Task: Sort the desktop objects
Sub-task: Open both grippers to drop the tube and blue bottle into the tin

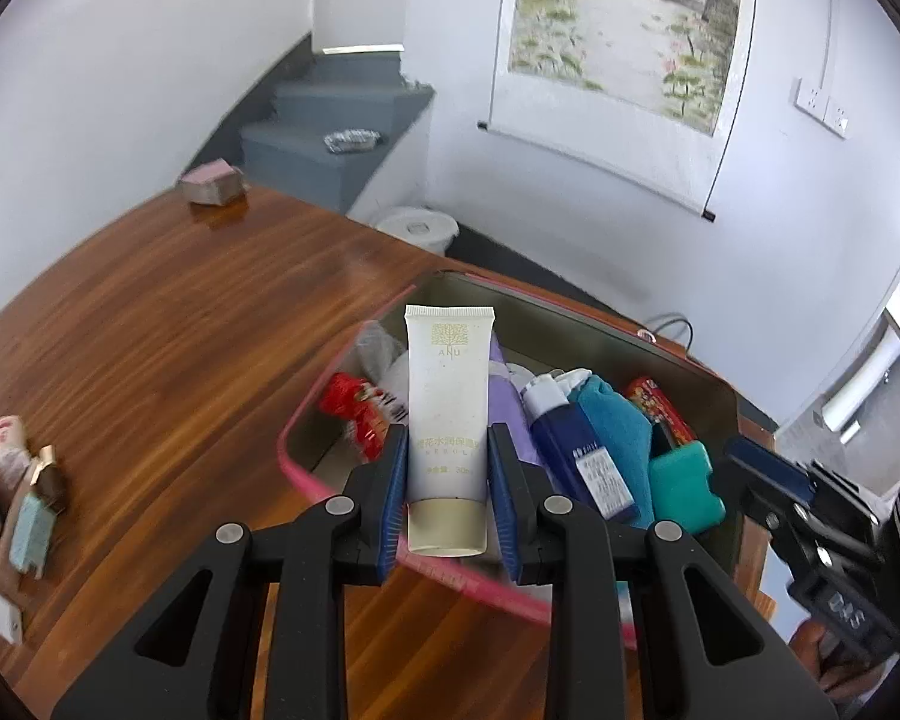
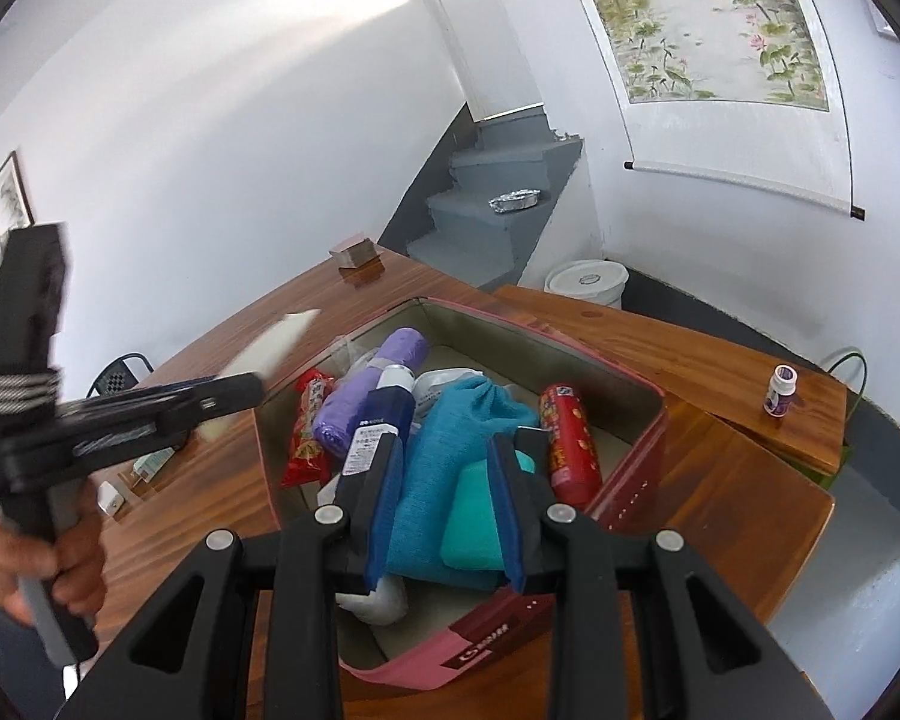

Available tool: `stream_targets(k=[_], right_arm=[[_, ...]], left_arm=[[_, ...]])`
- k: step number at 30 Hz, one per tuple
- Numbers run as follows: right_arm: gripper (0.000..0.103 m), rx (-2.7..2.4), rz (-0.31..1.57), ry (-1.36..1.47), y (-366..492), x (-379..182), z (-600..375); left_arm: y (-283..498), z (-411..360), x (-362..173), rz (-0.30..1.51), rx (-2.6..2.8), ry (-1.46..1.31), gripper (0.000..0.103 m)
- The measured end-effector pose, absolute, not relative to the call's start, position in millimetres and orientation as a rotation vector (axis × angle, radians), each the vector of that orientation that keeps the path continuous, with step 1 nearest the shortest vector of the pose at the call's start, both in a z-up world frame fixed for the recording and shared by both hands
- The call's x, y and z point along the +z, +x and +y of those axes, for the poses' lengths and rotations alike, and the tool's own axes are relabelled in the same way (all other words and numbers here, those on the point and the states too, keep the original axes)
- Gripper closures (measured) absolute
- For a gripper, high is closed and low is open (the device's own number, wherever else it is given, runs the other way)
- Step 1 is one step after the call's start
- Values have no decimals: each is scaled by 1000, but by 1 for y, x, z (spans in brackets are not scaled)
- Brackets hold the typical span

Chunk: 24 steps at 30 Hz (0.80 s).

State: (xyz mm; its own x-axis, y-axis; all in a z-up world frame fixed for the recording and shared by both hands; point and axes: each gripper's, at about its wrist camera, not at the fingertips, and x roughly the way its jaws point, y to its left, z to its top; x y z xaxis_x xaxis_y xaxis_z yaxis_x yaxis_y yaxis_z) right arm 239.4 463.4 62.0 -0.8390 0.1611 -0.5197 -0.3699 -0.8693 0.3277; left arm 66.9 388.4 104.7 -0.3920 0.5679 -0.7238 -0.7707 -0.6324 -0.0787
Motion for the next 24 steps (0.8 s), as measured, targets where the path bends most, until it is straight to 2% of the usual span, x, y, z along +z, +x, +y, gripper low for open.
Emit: stream_targets(k=[9,15,17,19,24], right_arm=[[70,2682,654,-705,239,57,479],[70,2690,629,-690,237,60,476],[64,2692,628,-691,236,60,475],[51,2690,625,-686,235,60,473],[50,2698,608,-675,238,64,465]], left_arm=[[37,418,86,377,2065,-999,75],[27,423,79,339,2042,-1048,73],[26,420,81,317,2041,-1052,60],[28,416,83,304,2049,-1043,49],[32,400,91,289,2075,-1008,48]])
